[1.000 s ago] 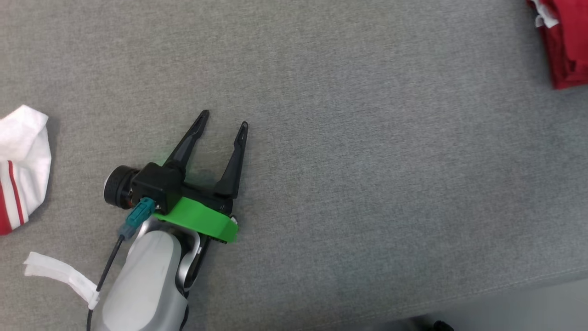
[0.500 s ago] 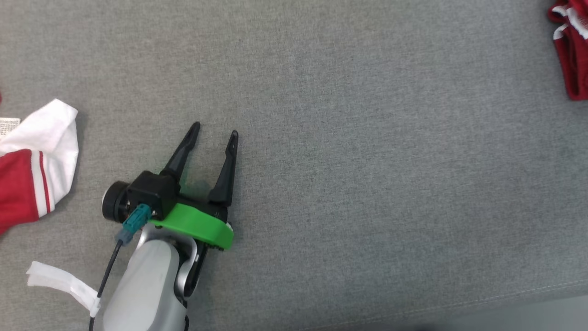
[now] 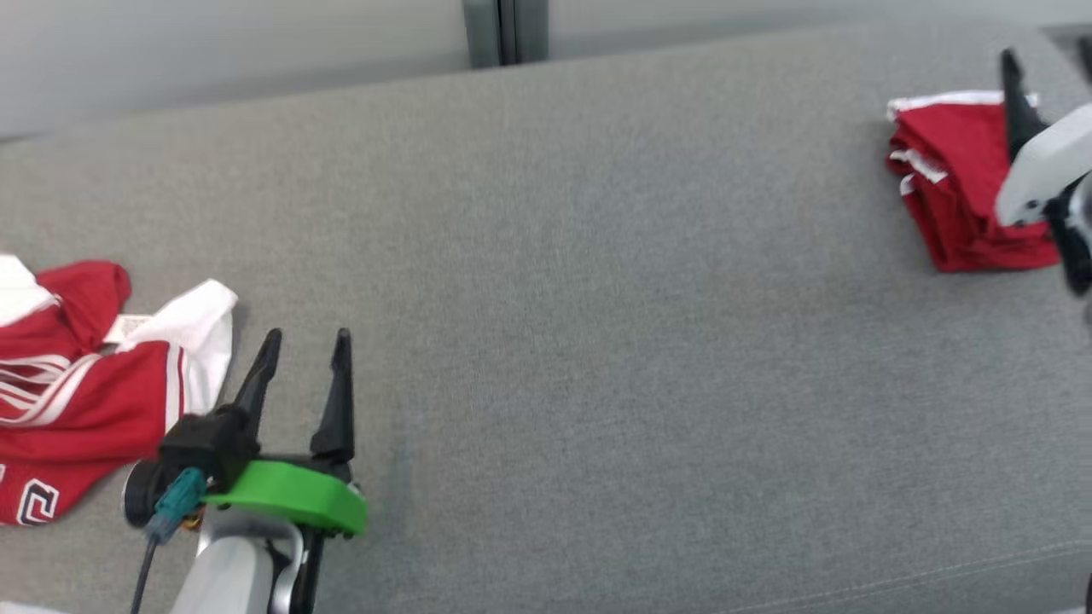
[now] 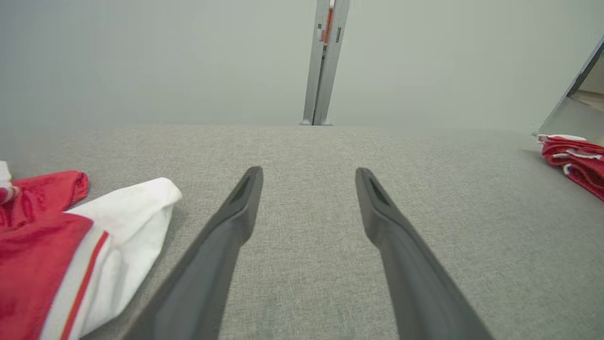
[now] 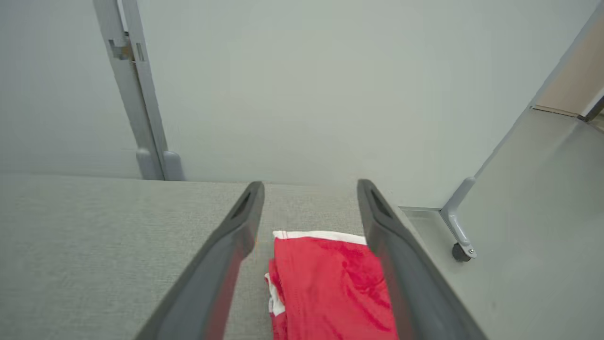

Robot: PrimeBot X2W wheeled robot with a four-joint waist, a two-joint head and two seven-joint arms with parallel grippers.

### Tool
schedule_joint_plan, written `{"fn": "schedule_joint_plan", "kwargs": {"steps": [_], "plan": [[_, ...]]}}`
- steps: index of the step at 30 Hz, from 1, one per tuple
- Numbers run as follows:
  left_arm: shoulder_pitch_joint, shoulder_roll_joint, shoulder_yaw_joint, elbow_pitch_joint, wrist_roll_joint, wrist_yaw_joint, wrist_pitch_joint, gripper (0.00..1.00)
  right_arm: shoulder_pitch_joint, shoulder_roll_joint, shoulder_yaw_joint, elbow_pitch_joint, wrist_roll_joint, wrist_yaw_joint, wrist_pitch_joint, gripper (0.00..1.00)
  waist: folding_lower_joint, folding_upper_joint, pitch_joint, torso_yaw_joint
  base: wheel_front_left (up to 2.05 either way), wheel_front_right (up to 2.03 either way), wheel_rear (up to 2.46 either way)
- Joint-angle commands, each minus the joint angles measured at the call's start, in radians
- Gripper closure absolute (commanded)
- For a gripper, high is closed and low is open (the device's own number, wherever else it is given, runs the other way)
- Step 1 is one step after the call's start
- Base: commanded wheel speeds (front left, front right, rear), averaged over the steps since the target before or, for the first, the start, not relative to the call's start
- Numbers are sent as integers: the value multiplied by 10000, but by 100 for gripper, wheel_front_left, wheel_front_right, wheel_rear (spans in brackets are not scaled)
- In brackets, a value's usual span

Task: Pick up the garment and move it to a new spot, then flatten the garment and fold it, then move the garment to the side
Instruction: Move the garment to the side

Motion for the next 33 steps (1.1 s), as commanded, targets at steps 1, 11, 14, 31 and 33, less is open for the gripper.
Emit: {"fn": "schedule_joint_plan", "kwargs": {"steps": [1, 11, 14, 31, 33], "plan": [[306, 71, 152, -42, -91, 90, -31, 0, 678, 220, -132, -410, -11, -17, -15, 0, 0, 0, -1390, -184, 0, 0, 0], [1048, 34, 694, -169, -238, 315, -32, 0, 4062, 1066, -1899, -4274, -802, -17, -21, 0, 0, 0, -1896, -95, 0, 0, 0], [1202, -61, 864, -98, -248, 289, -32, 0, 5646, 1519, -2614, -5638, -1188, -17, -20, 0, 0, 0, -1999, -24, 0, 0, 0], [1789, -437, 1479, -224, 439, -164, -33, 0, 8587, 2678, -3931, -7484, -2160, -16, -22, 0, 0, 0, -2194, 81, 0, 0, 0], [1773, -478, 1519, -203, 493, -192, -33, 0, 8574, 2668, -3885, -7495, -2208, -16, -22, 0, 0, 0, -2198, 83, 0, 0, 0]]}}
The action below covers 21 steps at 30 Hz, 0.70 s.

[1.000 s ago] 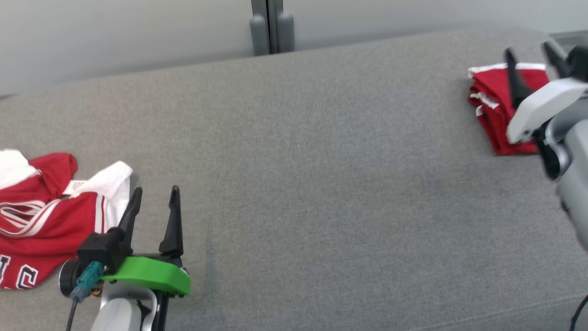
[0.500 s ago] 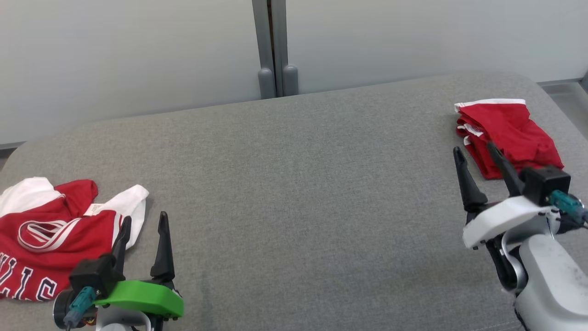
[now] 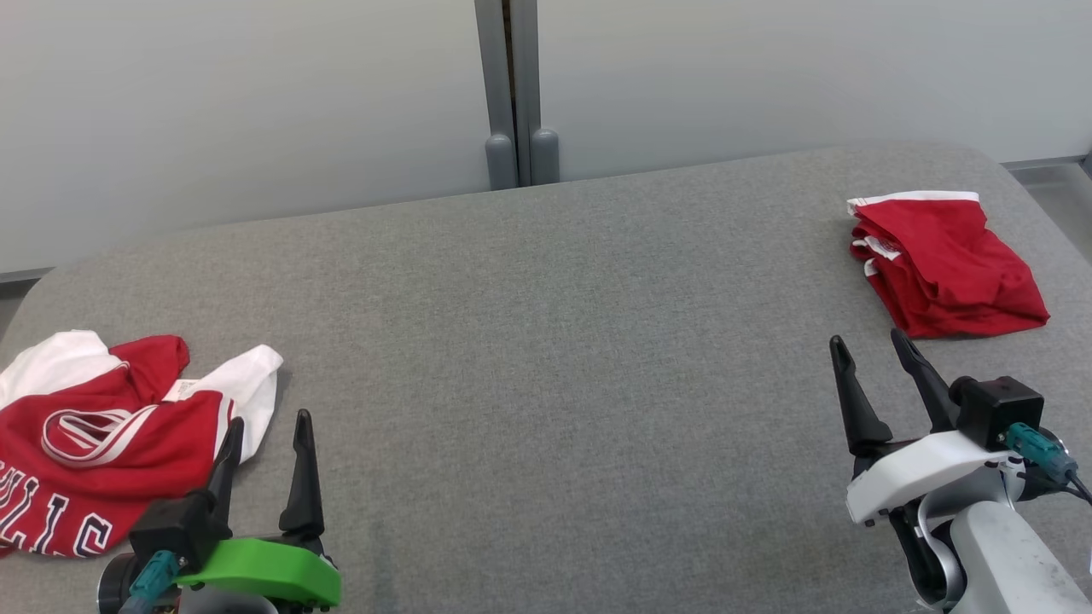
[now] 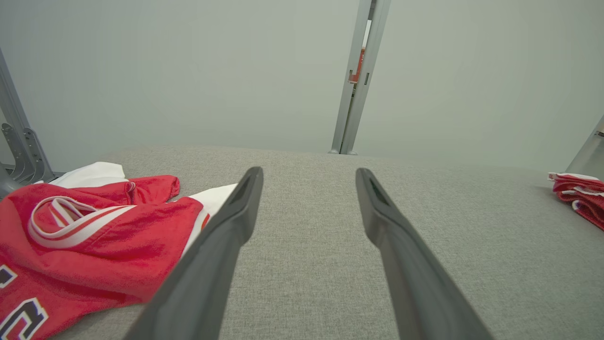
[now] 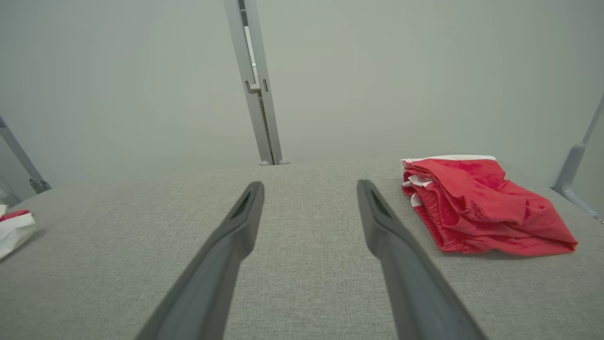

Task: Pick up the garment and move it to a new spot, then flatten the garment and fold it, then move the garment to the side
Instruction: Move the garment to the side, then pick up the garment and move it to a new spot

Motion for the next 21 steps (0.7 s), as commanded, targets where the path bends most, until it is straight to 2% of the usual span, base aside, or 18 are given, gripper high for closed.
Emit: {"fn": "schedule_joint_plan", "kwargs": {"steps": [1, 12, 17, 21], "plan": [[95, -22, 55, 32, 102, -37, -33, 0, 91, 7, 20, -43, -43, -14, -22, 0, 0, 0, -3, 3, 0, 0, 0], [-37, -166, 242, 98, 299, -168, -33, 0, 78, 76, 78, -3, -140, -14, -22, 0, 0, 0, -38, 208, 0, 0, 0], [-192, -182, 413, 107, 374, -160, -33, 0, 141, 216, 193, -52, -172, -14, -22, 0, 0, 0, -66, 846, 0, 0, 0], [-272, -127, 630, 227, 456, -98, -33, 0, 102, 344, 366, 14, -91, -14, -22, 0, 0, 0, -99, 1632, 0, 0, 0]]}}
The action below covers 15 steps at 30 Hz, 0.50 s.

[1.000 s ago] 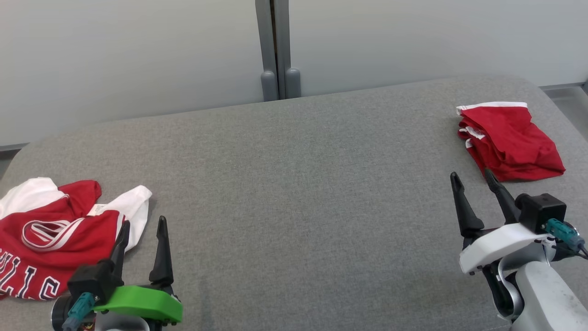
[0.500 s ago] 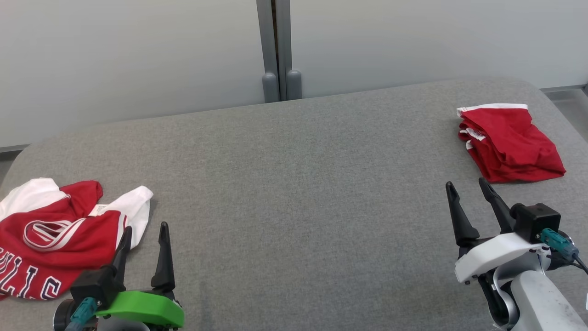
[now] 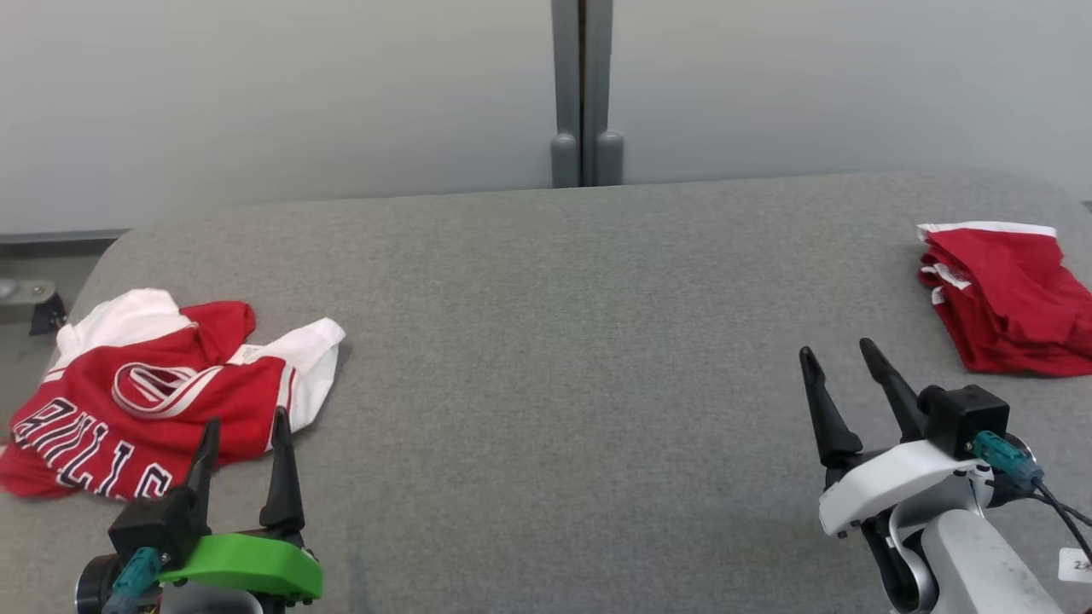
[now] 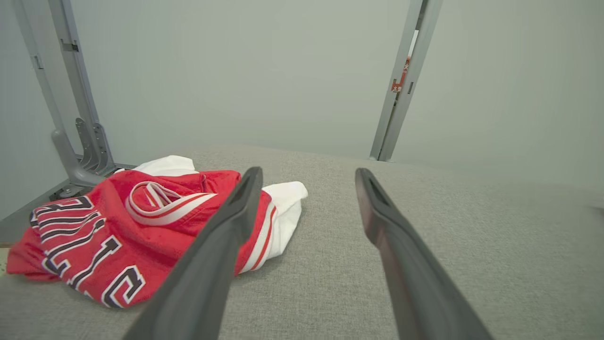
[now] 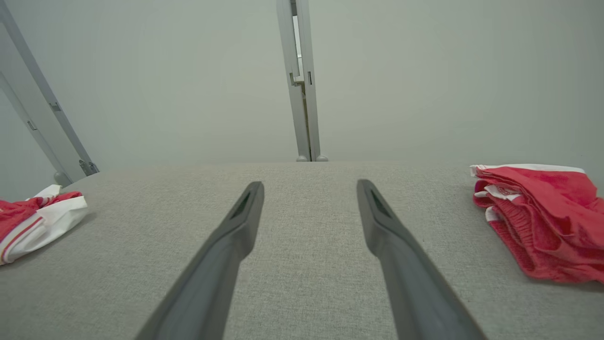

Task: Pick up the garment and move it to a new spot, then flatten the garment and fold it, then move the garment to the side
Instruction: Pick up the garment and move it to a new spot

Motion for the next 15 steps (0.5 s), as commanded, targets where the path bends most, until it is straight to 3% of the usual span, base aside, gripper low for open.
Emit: {"fn": "schedule_joint_plan", "kwargs": {"steps": [1, 15], "plan": [[-147, 49, 69, 55, 41, 39, -31, 0, 35, 96, 63, 14, 35, -14, -22, 0, 0, 0, -46, 822, 0, 0, 0], [-15, 302, 567, 332, -20, 290, -32, 0, -126, 575, 1066, 238, 270, -14, -22, 0, 0, 0, -6, 3091, 0, 0, 0]]}}
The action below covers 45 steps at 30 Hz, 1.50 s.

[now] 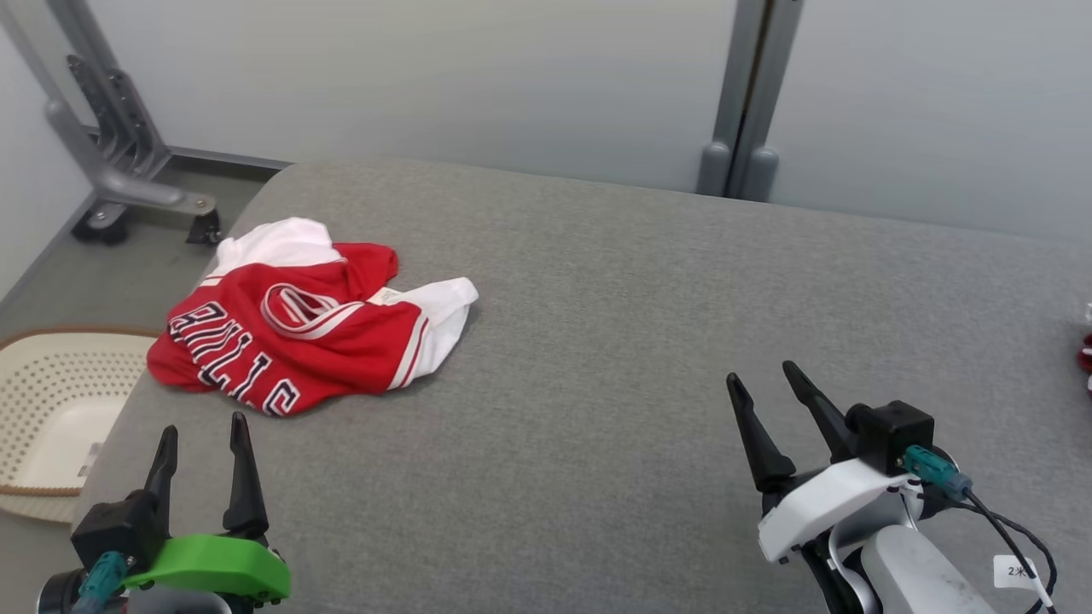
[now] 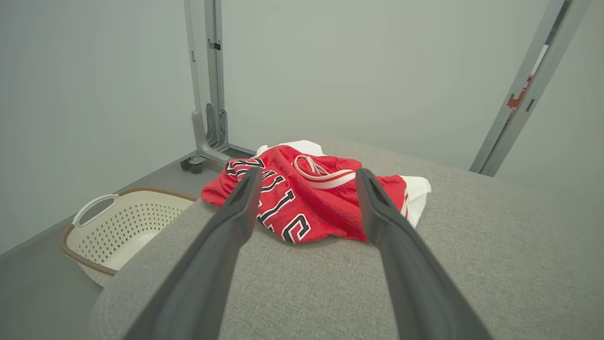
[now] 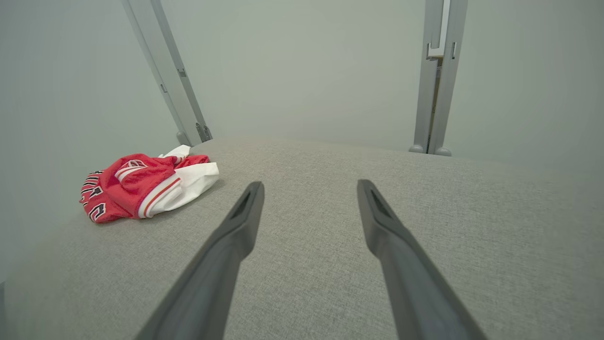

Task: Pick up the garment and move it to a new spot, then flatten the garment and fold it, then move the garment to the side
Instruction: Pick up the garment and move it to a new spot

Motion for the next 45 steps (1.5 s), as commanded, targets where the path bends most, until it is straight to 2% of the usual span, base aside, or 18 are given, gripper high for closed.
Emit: {"fn": "schedule_joint_plan", "kwargs": {"steps": [1, 7, 14, 18, 26, 29, 34, 40, 45], "plan": [[103, 84, 49, 38, -67, 50, -31, 0, -95, 14, 65, 15, 68, -14, -22, 0, 0, 0, 28, 815, 0, 0, 0], [66, 90, -29, 120, -125, 53, -21, 0, -151, 32, 304, -187, 73, -14, -22, 0, 0, 0, 105, 1181, 0, 0, 0], [-348, 162, -144, -154, -246, 64, 429, 0, -203, 59, 456, -365, 115, -14, -22, 0, 0, 0, 232, 1068, 0, 0, 0], [-1061, 457, -294, -723, -407, -52, 1531, 0, -363, -23, 474, -617, 160, -14, -22, 0, 0, 0, 581, 778, 0, 0, 0], [-3423, 1554, -488, -1184, -1155, -244, 5177, 0, -847, -106, 653, -914, 240, -14, -22, 0, 0, 0, 1606, -385, 0, 0, 0], [-4115, 2051, -402, -666, -1523, -273, 6372, 0, -1042, -141, 733, -952, 247, -14, -22, 0, 0, 0, 2002, -909, 0, 0, 0], [-5217, 2395, 33, 924, -2487, -314, 7764, 0, -1347, -180, 977, -986, 362, -14, -22, 0, 0, 0, 2587, -1793, 0, 0, 0], [-5838, 2822, -106, 2729, -3460, -418, 8583, 0, -1709, -171, 1163, -1038, 426, -14, -22, 0, 0, 0, 3157, -2762, 0, 0, 0], [-5976, 3224, -664, 3493, -3990, -417, 8710, 0, -1907, -138, 1206, -1035, 435, -14, -21, 0, 0, 0, 3517, -3318, 0, 0, 0]]}}
